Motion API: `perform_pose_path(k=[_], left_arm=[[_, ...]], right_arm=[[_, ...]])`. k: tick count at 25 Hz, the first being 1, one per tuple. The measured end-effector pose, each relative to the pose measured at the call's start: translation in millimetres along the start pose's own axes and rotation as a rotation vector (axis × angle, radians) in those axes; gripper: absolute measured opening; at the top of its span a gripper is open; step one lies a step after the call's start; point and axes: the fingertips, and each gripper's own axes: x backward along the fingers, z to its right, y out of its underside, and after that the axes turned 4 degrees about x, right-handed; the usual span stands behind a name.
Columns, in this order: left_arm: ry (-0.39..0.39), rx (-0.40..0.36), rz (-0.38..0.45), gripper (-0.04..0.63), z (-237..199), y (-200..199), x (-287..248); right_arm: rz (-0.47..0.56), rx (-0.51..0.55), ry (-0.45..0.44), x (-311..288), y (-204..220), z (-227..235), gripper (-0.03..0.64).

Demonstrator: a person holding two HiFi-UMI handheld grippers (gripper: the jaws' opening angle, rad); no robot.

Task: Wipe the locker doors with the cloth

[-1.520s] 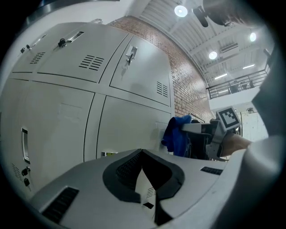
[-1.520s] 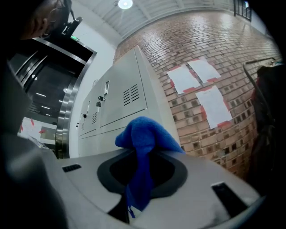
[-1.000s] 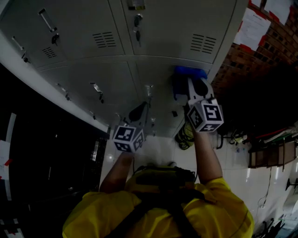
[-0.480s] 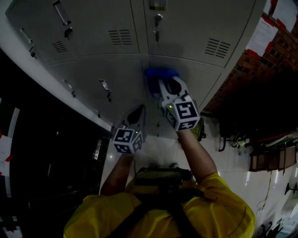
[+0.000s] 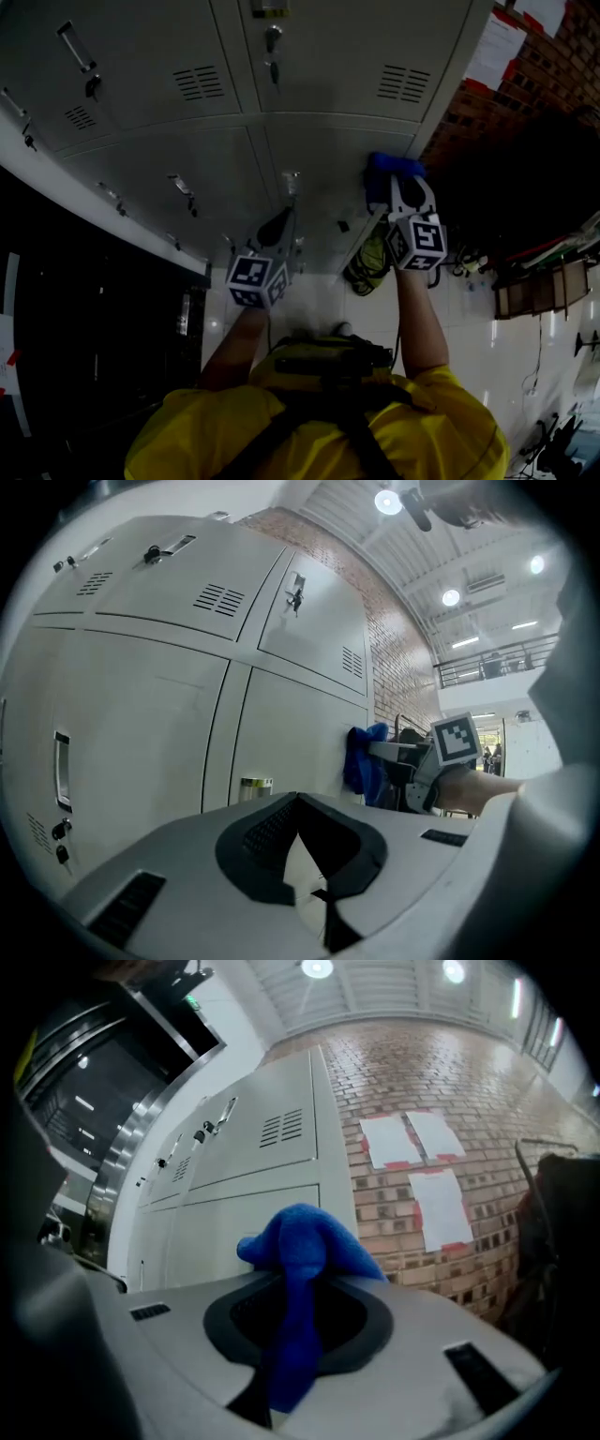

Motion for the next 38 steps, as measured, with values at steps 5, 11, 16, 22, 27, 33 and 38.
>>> perform_pose_path(k=[5,11,16,22,27,33,38], left_arm=[[-0.012,-0.001,-0.006,-0.005,-4,4,6],[-0.096,0.021,-0.012,-0.005,-30,15,39],[-0.115,0.025,-0.019,-0.005,-38,21,49],[-0.057,-0.002,-0.02,-0.005,-24,17,33],[-0.012,-0.022,-0.031,-0.005,-10,18,11],[0.02,-0.039,-0.047,-0.005,3,20,7],[-0.054,-0.041,-0.041,-0.005,-20,25,34]], right_arm=[[-0.025,-0.039,-0.134,-24,12,-69,0.074],[-0.055,-0.075,-0.364,-67,22,-200,0.074],[-0.046,-0.078,-0.393,-69,13,-216,0.074],[-0.064,-0.043,-0.139,-2,30,-72,0.074],[-0.093,-0.001,-0.002,9,75,8,0.074],[-0.096,-0.064,-0.084,-8,88,-38,0.074],[-0.069,-0.086,-0.309,-43,76,-143,0.074]])
